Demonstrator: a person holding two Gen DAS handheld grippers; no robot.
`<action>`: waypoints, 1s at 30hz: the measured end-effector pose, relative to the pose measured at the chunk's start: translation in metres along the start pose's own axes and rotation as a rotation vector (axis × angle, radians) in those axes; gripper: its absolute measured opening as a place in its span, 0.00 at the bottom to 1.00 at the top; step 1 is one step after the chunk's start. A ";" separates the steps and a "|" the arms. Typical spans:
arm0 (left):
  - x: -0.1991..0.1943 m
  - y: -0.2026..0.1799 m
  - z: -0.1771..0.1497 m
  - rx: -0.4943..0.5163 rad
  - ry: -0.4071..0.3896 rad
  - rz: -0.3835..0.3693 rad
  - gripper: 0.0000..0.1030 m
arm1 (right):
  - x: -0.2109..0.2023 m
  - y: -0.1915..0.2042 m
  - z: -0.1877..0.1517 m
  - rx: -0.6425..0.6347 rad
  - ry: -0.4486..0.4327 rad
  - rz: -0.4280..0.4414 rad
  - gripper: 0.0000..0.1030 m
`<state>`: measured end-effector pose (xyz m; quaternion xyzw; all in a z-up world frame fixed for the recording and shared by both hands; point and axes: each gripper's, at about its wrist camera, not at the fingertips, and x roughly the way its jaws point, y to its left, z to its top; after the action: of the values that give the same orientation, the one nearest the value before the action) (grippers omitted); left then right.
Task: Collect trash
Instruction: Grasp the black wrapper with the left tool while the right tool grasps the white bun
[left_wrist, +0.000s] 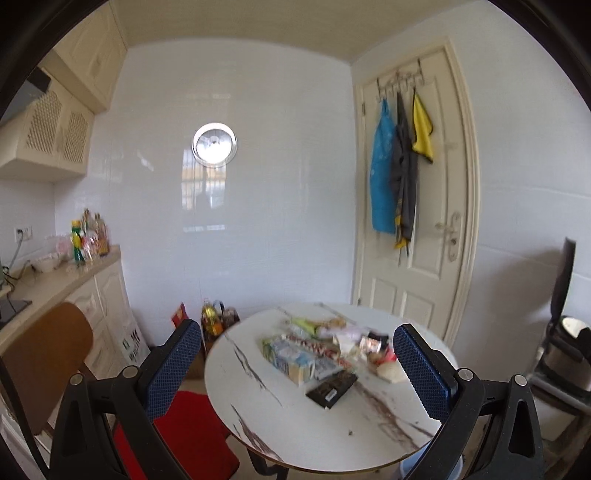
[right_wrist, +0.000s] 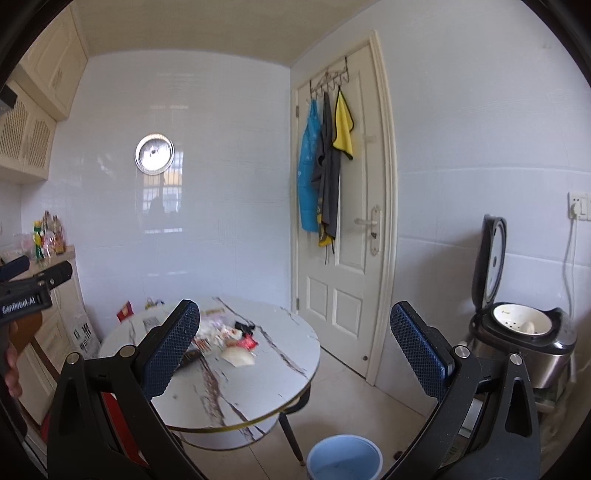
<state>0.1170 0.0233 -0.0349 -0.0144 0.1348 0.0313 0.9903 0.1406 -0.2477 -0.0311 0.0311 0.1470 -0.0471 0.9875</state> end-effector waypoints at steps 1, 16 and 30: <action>0.014 -0.001 -0.004 0.008 0.033 -0.024 0.99 | 0.008 -0.003 -0.004 -0.002 0.022 -0.002 1.00; 0.235 -0.042 -0.053 0.171 0.469 -0.131 0.99 | 0.173 0.007 -0.072 -0.062 0.369 0.167 1.00; 0.334 -0.051 -0.058 0.217 0.600 -0.164 0.89 | 0.305 0.059 -0.104 -0.157 0.598 0.308 1.00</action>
<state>0.4262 -0.0100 -0.1797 0.0718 0.4213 -0.0689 0.9015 0.4077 -0.2065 -0.2168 -0.0108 0.4268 0.1251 0.8956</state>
